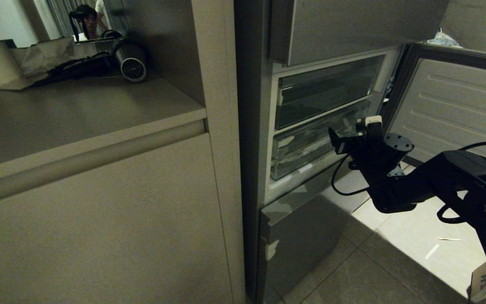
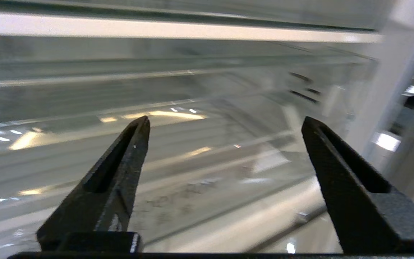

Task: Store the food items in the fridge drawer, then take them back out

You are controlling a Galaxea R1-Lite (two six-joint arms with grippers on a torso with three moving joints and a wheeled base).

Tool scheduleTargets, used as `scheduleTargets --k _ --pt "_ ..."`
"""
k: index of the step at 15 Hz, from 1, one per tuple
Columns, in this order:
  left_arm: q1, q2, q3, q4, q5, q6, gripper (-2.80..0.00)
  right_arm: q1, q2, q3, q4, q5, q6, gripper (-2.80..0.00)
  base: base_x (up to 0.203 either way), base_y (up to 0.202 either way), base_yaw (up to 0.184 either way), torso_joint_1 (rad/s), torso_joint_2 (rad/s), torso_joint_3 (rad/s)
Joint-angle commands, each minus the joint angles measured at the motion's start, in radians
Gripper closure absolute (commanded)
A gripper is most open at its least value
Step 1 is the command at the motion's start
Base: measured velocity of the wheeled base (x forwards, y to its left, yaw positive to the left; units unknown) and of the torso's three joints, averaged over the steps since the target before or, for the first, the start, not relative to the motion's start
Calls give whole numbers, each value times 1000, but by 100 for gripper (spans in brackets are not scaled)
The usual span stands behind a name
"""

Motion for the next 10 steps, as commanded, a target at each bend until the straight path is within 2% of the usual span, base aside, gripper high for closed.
scheduleTargets --k 1,5,7,9,10 --pt "0 2 0 1 0 0 0 3 -2 1 -8 14 8 -280 0 0 0 0 0 0" --pt "0 2 0 1 0 0 0 2 24 -1 -14 13 13 -280 0 0 0 0 0 0" --pt "0 2 0 0 0 0 0 2 41 12 -84 16 51 -280 0 0 0 0 0 0" --pt "0 2 0 1 0 0 0 2 40 19 -111 38 79 -280 0 0 0 0 0 0" --pt "0 2 0 1 0 0 0 3 27 40 -115 74 81 -280 0 0 0 0 0 0"
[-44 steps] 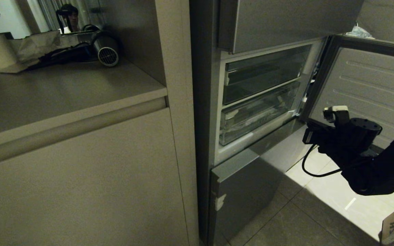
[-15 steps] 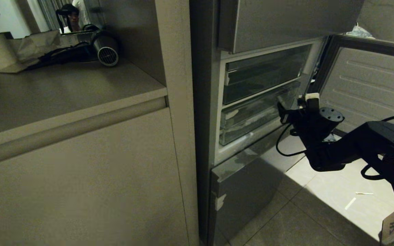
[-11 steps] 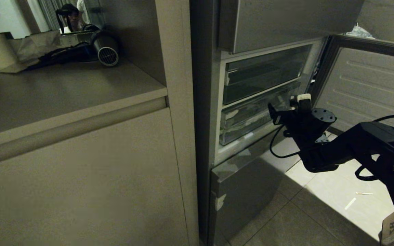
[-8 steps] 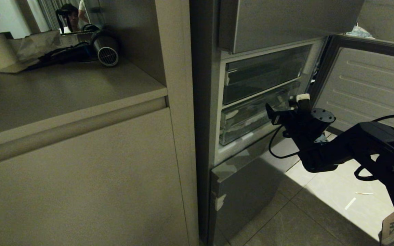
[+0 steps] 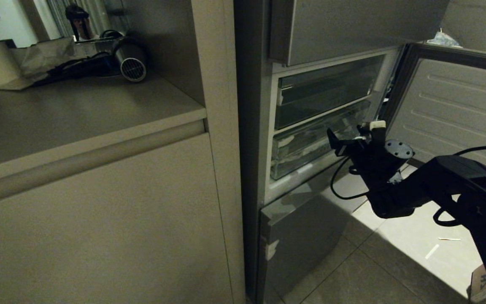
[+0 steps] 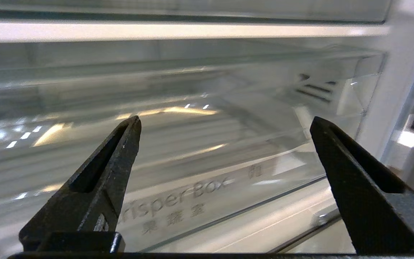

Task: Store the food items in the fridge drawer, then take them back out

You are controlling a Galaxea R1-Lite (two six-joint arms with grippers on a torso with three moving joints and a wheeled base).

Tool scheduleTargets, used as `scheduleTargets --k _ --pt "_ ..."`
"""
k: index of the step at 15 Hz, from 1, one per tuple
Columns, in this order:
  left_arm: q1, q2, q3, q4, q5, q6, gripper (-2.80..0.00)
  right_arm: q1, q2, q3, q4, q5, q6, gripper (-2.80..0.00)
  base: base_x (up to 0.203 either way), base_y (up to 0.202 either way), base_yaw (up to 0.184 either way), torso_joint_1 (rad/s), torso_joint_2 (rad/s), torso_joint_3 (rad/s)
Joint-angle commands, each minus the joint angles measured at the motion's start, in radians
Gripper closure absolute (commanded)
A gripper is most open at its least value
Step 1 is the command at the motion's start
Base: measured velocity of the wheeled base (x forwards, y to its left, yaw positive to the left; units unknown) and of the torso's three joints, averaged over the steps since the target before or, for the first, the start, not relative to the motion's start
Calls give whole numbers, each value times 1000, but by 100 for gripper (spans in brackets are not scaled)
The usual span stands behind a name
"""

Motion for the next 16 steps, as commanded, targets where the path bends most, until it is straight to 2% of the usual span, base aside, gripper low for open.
scheduleTargets --k 1,4,6,11,16 --pt "0 2 0 0 0 0 0 7 -20 37 -9 48 3 -280 0 0 0 0 0 0" --pt "0 2 0 0 0 0 0 58 -42 85 -5 61 -7 -280 0 0 0 0 0 0" --pt "0 2 0 0 0 0 0 66 -39 86 1 46 -69 -280 0 0 0 0 0 0" --pt "0 2 0 0 0 0 0 34 -35 84 1 -21 -140 -280 0 0 0 0 0 0" --pt "0 2 0 0 0 0 0 19 -8 30 3 -70 -150 -280 0 0 0 0 0 0"
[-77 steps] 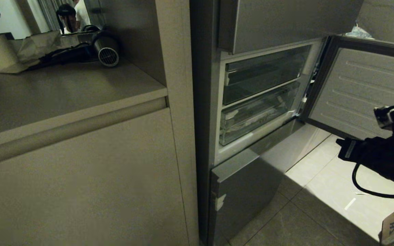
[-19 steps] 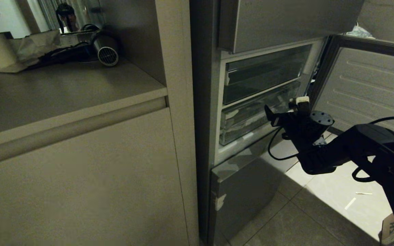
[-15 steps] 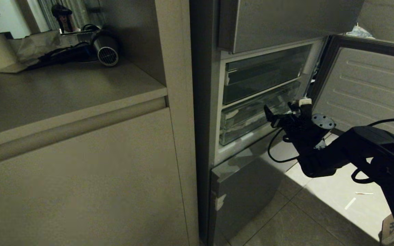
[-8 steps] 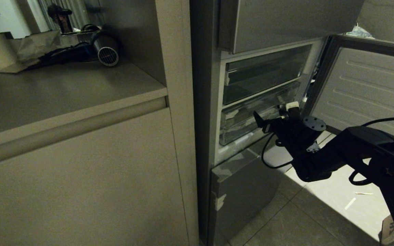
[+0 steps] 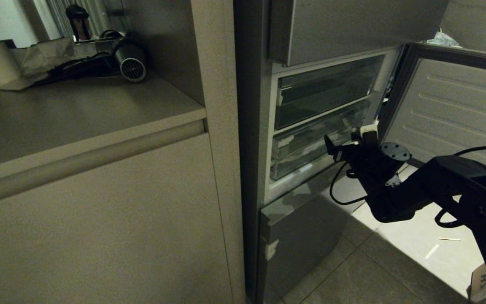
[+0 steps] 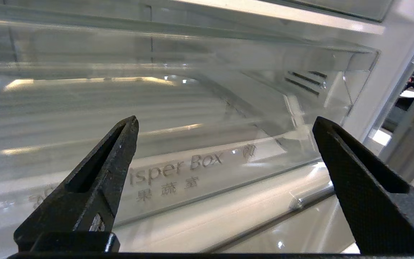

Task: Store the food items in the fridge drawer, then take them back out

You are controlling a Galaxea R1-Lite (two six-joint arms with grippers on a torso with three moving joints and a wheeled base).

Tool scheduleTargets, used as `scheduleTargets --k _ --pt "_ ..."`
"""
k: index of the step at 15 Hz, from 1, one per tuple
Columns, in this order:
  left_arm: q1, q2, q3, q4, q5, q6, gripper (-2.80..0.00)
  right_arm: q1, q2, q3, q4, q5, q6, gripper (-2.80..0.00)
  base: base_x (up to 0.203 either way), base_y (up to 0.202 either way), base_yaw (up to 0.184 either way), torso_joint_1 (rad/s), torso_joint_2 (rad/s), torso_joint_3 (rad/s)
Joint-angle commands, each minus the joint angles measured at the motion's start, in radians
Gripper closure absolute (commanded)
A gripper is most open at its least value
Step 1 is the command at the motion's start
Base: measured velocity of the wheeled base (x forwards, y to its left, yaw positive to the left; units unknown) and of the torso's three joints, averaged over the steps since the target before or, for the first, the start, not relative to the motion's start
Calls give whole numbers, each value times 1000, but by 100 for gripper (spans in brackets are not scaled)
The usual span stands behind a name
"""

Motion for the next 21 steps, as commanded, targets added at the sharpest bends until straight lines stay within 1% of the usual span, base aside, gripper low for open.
scheduleTargets --k 1,5,11,14,19,21 --pt "0 2 0 1 0 0 0 -8 27 -65 2 -27 -5 -280 0 0 0 0 0 0" --pt "0 2 0 1 0 0 0 -14 37 -129 59 -46 -10 -280 0 0 0 0 0 0" --pt "0 2 0 1 0 0 0 -14 41 -191 129 -46 -11 -280 0 0 0 0 0 0" --pt "0 2 0 1 0 0 0 -13 55 -244 158 -72 -12 -280 0 0 0 0 0 0" --pt "0 2 0 1 0 0 0 -13 55 -247 152 -79 -12 -280 0 0 0 0 0 0" --pt "0 2 0 1 0 0 0 -13 55 -241 125 -86 -12 -280 0 0 0 0 0 0"
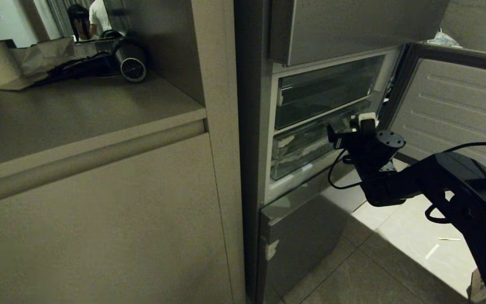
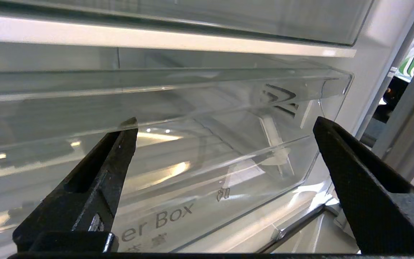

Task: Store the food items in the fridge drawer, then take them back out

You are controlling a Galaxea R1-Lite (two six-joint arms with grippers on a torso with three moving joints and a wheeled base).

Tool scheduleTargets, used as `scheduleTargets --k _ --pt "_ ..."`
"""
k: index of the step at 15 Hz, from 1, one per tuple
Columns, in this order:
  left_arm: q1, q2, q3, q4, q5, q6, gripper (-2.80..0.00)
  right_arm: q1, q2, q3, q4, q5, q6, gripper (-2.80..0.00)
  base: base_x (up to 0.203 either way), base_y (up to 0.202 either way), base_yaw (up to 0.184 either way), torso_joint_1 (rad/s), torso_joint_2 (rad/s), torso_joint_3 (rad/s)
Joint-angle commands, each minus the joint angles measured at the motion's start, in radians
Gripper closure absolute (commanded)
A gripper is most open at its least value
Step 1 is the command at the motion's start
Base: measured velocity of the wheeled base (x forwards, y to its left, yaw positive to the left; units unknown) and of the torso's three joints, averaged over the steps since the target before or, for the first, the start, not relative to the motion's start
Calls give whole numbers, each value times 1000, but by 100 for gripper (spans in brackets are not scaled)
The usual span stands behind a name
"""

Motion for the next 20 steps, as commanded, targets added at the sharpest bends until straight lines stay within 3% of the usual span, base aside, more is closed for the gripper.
scheduleTargets --k 1,6,20 --pt "0 2 0 0 0 0 0 0 -3 25 -55 -2 -3 -280 0 0 0 0 0 0" --pt "0 2 0 0 0 0 0 0 -11 123 -88 -36 -26 -280 0 0 0 0 0 0" --pt "0 2 0 0 0 0 0 -1 -6 2 -63 -40 -60 -280 0 0 0 0 0 0"
